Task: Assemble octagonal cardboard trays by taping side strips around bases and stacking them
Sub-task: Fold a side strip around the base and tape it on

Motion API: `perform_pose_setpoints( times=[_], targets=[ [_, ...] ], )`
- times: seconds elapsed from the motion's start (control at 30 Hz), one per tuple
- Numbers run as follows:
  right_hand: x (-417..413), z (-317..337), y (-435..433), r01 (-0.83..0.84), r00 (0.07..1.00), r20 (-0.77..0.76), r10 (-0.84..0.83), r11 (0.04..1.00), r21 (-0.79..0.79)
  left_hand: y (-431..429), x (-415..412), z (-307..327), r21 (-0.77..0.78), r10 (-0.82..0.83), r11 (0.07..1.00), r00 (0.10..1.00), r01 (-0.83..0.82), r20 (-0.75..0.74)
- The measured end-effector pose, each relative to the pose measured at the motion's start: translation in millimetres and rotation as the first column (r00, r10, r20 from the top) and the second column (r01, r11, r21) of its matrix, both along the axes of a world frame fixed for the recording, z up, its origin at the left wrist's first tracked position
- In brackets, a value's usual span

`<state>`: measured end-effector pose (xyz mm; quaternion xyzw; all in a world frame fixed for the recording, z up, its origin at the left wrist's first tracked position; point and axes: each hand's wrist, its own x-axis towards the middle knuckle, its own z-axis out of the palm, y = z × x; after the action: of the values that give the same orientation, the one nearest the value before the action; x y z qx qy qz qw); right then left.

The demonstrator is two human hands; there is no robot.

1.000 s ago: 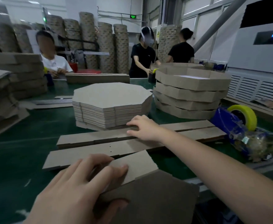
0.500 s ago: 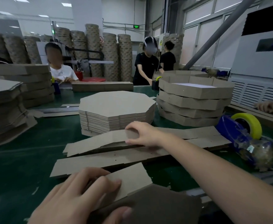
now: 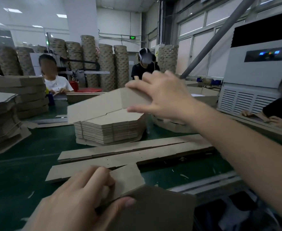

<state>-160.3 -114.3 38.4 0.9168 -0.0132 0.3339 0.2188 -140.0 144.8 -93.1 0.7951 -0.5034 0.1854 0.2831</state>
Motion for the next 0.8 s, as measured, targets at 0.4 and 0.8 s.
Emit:
perform_pose_setpoints(
  times=[0.4, 0.8],
  targets=[
    [-167, 58, -4, 0.15, 0.987, -0.047, -0.152, 0.988, -0.043, -29, -40, 4, -0.324, -0.076, 0.946, 0.976, 0.006, -0.204],
    [-208, -61, -26, -0.127, 0.989, 0.143, 0.042, 0.741, 0.66, -53, -39, -29, -0.421, -0.222, 0.904, 0.927, 0.079, -0.304]
  ],
)
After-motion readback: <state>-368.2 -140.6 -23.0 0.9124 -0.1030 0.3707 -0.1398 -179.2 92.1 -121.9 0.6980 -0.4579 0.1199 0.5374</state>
